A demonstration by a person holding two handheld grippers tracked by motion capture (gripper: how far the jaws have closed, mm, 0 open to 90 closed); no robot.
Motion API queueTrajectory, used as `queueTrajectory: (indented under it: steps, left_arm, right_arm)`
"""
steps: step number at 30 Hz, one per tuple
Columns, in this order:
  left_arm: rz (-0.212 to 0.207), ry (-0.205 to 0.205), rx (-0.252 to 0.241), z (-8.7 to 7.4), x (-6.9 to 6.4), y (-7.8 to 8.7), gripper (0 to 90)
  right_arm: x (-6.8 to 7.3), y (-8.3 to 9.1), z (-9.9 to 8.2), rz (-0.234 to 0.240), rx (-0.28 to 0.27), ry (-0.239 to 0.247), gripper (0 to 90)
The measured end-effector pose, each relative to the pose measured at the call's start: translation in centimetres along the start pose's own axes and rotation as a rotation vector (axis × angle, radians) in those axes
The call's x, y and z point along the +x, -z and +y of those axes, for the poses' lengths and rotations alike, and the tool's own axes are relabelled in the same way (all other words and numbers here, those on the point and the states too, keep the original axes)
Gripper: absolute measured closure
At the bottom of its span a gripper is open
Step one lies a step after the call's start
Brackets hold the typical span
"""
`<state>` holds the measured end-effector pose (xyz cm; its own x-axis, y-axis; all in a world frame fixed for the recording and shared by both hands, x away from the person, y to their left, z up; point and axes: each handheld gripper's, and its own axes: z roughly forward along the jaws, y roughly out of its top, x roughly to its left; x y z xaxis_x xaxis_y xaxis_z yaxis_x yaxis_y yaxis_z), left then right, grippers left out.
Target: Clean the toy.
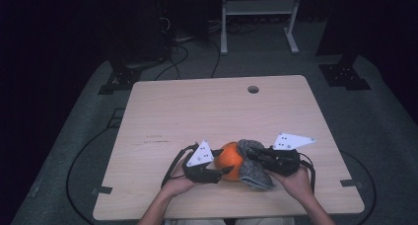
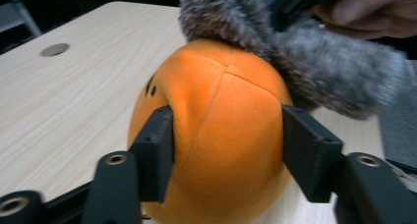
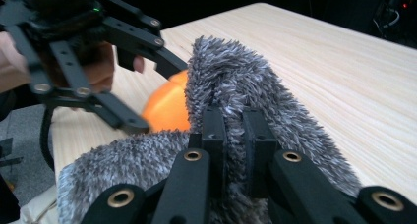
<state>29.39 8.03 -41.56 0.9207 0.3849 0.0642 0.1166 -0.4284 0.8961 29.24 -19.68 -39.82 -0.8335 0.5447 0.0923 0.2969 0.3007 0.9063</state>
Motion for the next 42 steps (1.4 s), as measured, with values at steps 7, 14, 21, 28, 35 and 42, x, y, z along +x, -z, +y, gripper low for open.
queueTrajectory:
  steps: [7,14,21,28,35,42]
  left_arm:
    - [0.033,-0.017,0.016,-1.0,0.1,-1.3,22.5]
    - [0.082,0.002,-0.001,-0.8,0.4,-0.5,39.8]
    - [0.126,-0.014,0.047,0.3,0.1,-0.1,41.2]
    - [0.084,-0.054,0.06,0.4,-0.7,-0.1,41.8]
    - [0.089,0.035,0.059,-0.1,0.3,-1.3,11.3]
    - [0.072,0.006,0.034,-0.6,0.0,-1.4,27.6]
  right_arm:
    - [-0.4,0.0,-0.5,-0.012,0.009,0.002,81.5]
    - [-3.0,0.4,-2.2,-0.067,0.041,-0.093,81.5]
    - [0.1,0.8,0.5,0.013,-0.05,-0.01,81.5]
    - [0.8,-0.5,0.2,0.014,-0.011,0.029,81.6]
    - [-0.2,-0.2,-0.5,-0.008,0.005,0.005,81.6]
    - [-1.1,0.0,-1.1,-0.034,0.016,-0.012,81.6]
